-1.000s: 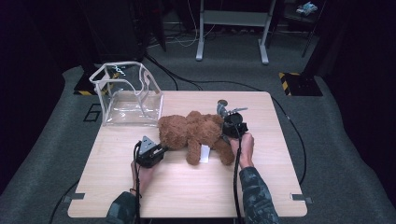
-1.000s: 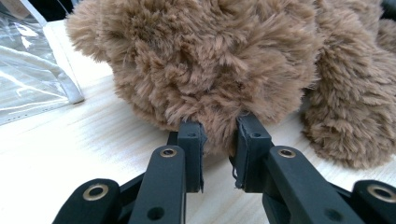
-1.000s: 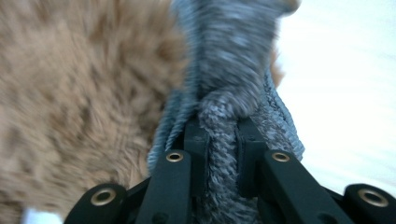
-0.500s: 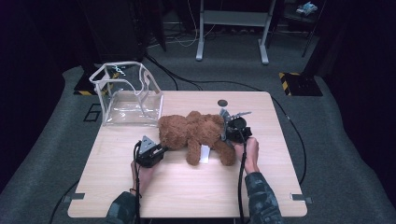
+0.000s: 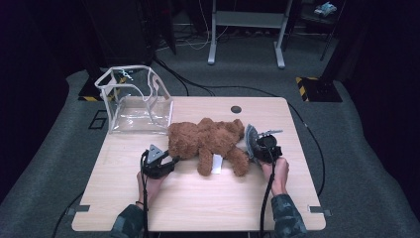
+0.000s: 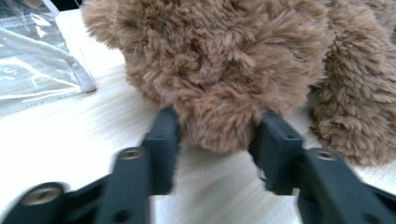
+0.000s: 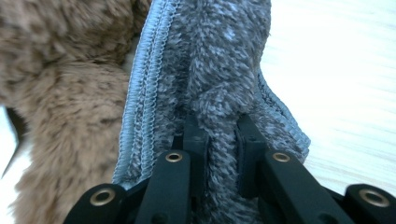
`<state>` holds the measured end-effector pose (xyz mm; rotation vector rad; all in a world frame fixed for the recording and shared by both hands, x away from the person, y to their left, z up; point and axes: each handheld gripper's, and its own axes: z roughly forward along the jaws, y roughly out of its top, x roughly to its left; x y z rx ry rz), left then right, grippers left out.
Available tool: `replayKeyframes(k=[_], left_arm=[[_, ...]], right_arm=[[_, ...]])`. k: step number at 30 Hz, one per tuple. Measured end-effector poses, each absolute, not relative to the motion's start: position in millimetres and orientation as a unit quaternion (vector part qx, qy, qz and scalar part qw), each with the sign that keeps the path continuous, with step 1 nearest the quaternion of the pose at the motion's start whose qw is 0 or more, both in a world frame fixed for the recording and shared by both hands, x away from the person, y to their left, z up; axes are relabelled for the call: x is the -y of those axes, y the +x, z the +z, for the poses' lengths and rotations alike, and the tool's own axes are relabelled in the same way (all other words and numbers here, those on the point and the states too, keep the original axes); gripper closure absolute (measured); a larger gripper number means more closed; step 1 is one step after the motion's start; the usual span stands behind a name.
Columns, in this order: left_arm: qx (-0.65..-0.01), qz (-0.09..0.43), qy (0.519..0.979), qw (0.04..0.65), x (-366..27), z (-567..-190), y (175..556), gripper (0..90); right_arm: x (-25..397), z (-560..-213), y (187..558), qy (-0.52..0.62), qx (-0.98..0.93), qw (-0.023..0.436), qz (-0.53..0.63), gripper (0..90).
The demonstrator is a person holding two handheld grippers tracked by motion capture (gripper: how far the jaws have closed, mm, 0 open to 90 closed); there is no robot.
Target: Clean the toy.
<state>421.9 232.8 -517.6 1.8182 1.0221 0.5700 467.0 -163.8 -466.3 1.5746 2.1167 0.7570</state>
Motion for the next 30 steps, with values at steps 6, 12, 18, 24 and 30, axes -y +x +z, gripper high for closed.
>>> replayKeyframes(k=[6,12,18,24,30], left_arm=[[-0.418,0.223,0.734,0.486,-218,-511,399,24.0],[-0.388,0.206,0.758,0.482,-181,-506,387,17.0],[-0.379,0.183,0.782,0.460,-147,-512,392,14.2],[-0.405,0.173,0.785,0.435,-122,-520,406,16.9],[-0.418,0.189,0.780,0.425,-112,-521,411,29.9]], right_arm=[[170,-458,451,0.561,-0.745,0.201,0.300,78.5],[177,-462,442,0.571,-0.736,0.196,0.306,78.4],[189,-469,435,0.579,-0.730,0.191,0.309,78.4],[192,-477,431,0.581,-0.728,0.184,0.314,78.2],[195,-483,430,0.586,-0.726,0.176,0.315,78.2]])
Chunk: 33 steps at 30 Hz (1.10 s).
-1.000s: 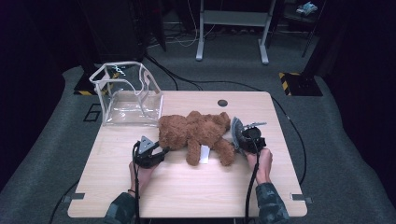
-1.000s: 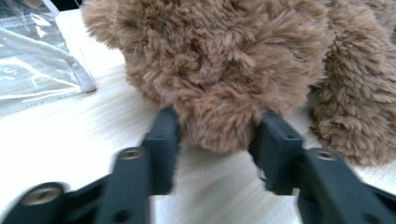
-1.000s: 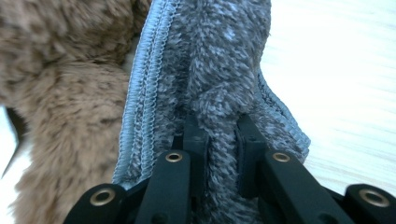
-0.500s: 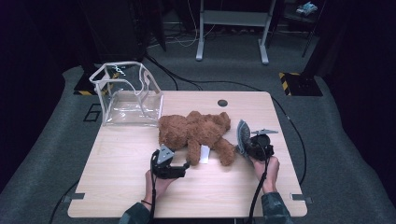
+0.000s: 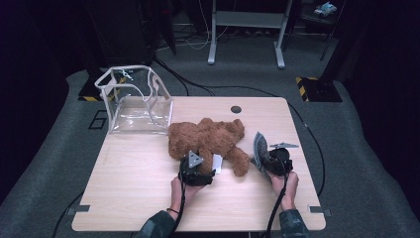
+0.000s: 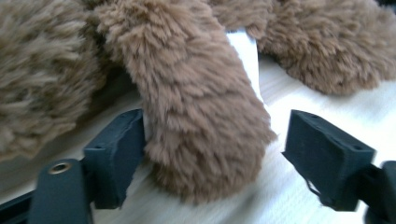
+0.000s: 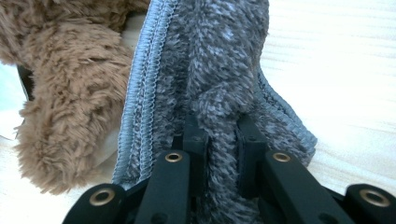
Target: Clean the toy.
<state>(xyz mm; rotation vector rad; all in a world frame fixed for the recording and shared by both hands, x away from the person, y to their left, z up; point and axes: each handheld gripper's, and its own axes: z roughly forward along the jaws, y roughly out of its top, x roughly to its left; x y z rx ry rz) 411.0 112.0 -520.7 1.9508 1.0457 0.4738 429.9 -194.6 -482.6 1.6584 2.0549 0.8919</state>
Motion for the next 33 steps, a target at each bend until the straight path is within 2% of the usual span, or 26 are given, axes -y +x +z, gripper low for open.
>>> replayKeyframes(k=[2,4,5,6,11,14,22,33], left_arm=[[-0.421,0.197,0.779,0.421,-109,-520,413,33.1],[-0.427,0.195,0.778,0.417,-108,-521,417,41.5],[-0.429,0.197,0.779,0.413,-106,-522,417,42.5],[-0.426,0.201,0.782,0.408,-105,-524,419,51.6],[-0.418,0.210,0.779,0.417,-107,-520,418,67.8],[-0.404,0.213,0.781,0.426,-107,-513,418,71.0],[-0.361,0.232,0.783,0.451,-115,-475,433,72.7],[-0.333,0.215,0.778,0.487,-118,-455,441,73.5]], right_arm=[[196,-483,430,0.583,-0.727,0.178,0.316,78.2],[198,-482,430,0.582,-0.726,0.182,0.318,78.2],[198,-481,430,0.588,-0.722,0.178,0.317,78.2],[200,-481,429,0.583,-0.724,0.182,0.319,78.2],[204,-481,425,0.592,-0.717,0.178,0.321,78.3],[206,-482,425,0.593,-0.716,0.178,0.322,78.3],[211,-479,424,0.593,-0.712,0.182,0.329,78.2],[206,-475,424,0.588,-0.713,0.186,0.333,78.2]])
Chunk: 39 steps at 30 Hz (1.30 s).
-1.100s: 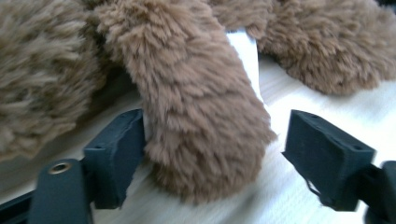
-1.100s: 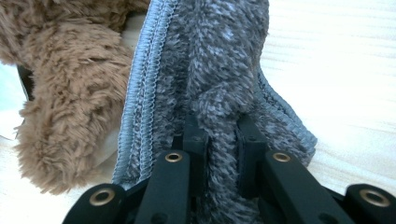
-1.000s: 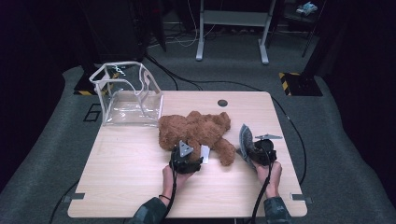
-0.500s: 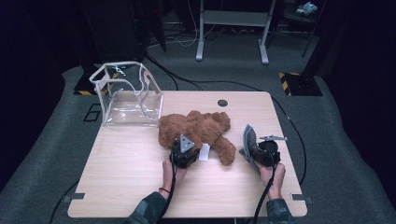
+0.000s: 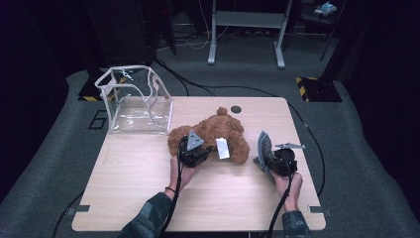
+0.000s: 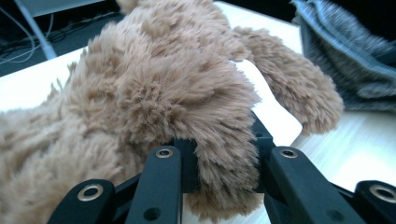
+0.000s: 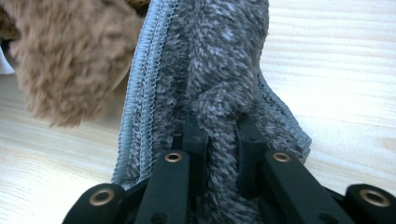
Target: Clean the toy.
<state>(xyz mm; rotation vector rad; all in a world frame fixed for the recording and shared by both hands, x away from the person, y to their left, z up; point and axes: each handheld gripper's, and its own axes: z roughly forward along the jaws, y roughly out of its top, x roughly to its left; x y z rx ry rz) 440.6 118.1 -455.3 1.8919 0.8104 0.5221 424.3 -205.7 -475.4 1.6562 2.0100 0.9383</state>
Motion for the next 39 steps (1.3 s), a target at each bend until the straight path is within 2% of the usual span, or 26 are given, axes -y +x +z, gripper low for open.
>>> replayKeyframes(k=[7,13,18,23,30,37,39], left_arm=[[-0.320,0.200,0.762,0.526,-119,-433,436,74.1],[-0.312,0.166,0.744,0.567,-122,-415,429,74.1],[-0.305,0.118,0.730,0.600,-125,-404,418,74.1],[-0.306,0.091,0.732,0.602,-130,-409,420,73.8],[-0.371,0.062,0.731,0.569,-152,-450,448,72.7],[-0.388,0.066,0.732,0.555,-150,-454,452,68.8],[-0.398,0.071,0.730,0.552,-148,-453,452,68.1]], right_arm=[[207,-466,424,0.589,-0.707,0.192,0.341,78.1],[215,-452,418,0.587,-0.701,0.207,0.349,78.1],[217,-429,409,0.581,-0.693,0.228,0.362,78.2],[214,-413,404,0.572,-0.693,0.243,0.364,78.1],[198,-408,414,0.561,-0.707,0.241,0.357,78.2],[152,-370,419,0.512,-0.731,0.252,0.374,78.2],[126,-355,420,0.490,-0.744,0.254,0.377,78.2]])
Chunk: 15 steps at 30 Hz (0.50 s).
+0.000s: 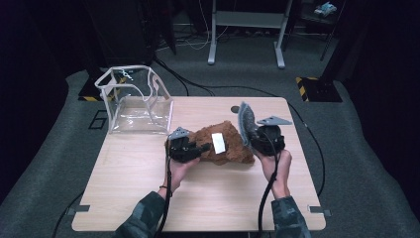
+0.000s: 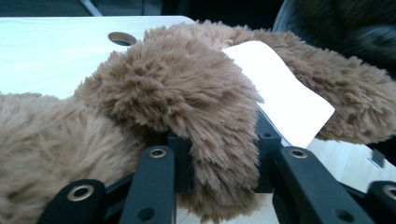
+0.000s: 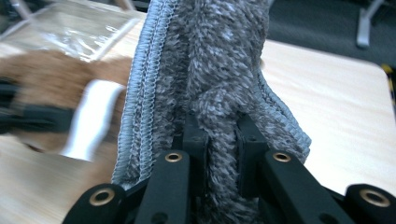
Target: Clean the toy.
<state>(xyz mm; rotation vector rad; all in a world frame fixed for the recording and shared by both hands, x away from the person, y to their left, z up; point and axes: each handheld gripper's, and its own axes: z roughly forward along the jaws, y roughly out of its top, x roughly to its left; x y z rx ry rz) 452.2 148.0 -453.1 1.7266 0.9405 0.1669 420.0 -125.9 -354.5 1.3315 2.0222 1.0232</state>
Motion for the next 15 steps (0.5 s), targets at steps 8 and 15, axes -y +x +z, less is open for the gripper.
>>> replayKeyframes(k=[8,15], left_arm=[[-0.419,0.086,0.726,0.539,-143,-449,454,65.1],[-0.426,0.128,0.728,0.522,-151,-445,449,46.9]], right_arm=[[66,-322,424,0.441,-0.770,0.254,0.385,78.2],[35,-361,461,0.459,-0.803,0.230,0.303,78.4]])
